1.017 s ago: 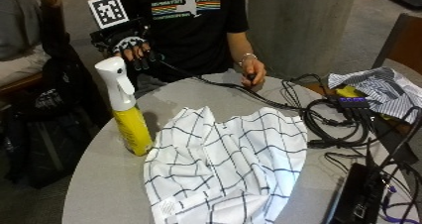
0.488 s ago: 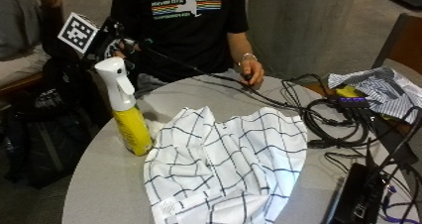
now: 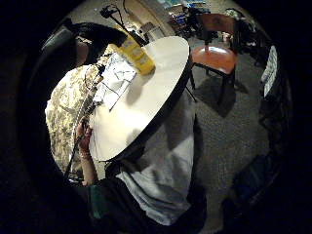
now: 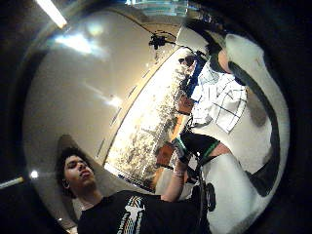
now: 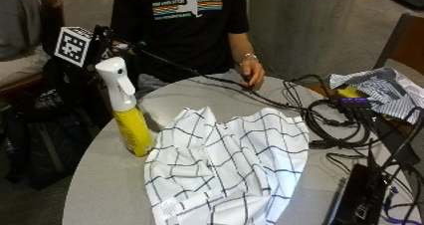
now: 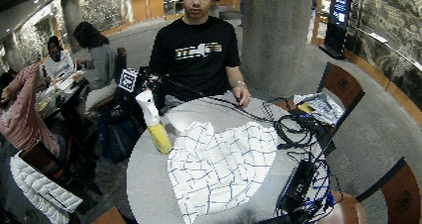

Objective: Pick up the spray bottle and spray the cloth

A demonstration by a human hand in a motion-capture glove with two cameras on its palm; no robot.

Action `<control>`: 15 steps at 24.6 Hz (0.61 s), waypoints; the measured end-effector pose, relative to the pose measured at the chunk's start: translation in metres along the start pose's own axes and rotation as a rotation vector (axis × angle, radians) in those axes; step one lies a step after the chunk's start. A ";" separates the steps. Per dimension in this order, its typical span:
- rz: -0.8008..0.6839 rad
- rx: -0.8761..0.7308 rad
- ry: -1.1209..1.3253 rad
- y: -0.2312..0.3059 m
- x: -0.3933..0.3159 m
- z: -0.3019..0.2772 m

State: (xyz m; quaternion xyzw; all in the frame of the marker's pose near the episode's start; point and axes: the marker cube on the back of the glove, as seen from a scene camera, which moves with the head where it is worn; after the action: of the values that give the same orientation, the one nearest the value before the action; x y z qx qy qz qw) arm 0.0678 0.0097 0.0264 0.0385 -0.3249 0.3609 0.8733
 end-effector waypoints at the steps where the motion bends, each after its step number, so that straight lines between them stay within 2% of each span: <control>1: 0.003 -0.002 0.007 -0.007 0.003 0.001; 15: 0.116 -0.023 0.048 -0.114 0.036 0.043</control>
State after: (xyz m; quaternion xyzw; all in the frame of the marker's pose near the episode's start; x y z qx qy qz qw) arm 0.1379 -0.0655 0.1010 0.0006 -0.3096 0.4081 0.8588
